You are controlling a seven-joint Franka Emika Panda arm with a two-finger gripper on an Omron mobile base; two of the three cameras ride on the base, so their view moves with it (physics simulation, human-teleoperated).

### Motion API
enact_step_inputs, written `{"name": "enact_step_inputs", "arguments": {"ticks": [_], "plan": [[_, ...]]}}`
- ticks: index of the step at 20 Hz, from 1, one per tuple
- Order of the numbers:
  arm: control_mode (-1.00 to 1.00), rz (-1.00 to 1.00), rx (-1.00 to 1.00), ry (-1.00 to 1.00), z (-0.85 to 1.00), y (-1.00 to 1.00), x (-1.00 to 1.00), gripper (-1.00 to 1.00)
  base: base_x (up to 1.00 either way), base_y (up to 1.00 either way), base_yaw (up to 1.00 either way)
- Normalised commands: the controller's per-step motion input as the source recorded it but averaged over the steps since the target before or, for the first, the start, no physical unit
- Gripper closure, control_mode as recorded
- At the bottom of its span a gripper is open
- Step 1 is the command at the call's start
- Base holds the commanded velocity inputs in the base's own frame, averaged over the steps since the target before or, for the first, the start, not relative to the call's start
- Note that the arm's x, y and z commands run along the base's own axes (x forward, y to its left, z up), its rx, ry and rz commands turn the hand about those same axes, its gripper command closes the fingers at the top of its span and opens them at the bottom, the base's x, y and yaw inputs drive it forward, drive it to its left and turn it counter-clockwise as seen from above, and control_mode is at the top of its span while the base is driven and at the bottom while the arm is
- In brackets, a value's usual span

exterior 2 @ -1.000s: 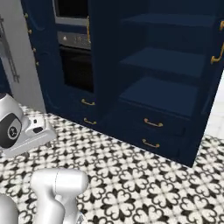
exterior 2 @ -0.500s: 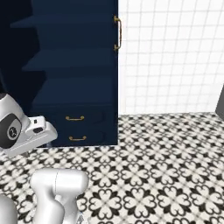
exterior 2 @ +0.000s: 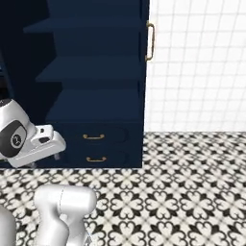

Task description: Pick the kettle from the counter and place it on the tray. Then pick the mug from the cabinet and place it on the tray. Then close the cabinet doors.

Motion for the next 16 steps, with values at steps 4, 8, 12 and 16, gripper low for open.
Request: {"name": "enact_step_inputs", "arguments": {"ticks": [4, 8, 12, 16], "plan": [[1.00, 0.00, 0.00, 0.00, 0.00, 0.00, 0.00, -1.00, 0.45, 0.19, 0.66], [1.00, 0.00, 0.00, 0.00, 0.00, 0.00, 0.00, -1.00, 0.92, -0.02, 0.19], [1.00, 0.00, 0.00, 0.00, 0.00, 0.00, 0.00, -1.00, 0.87, -0.01, -0.12], [1.00, 0.00, 0.00, 0.00, 0.00, 0.00, 0.00, -1.00, 0.70, -0.02, -0.39]]}}
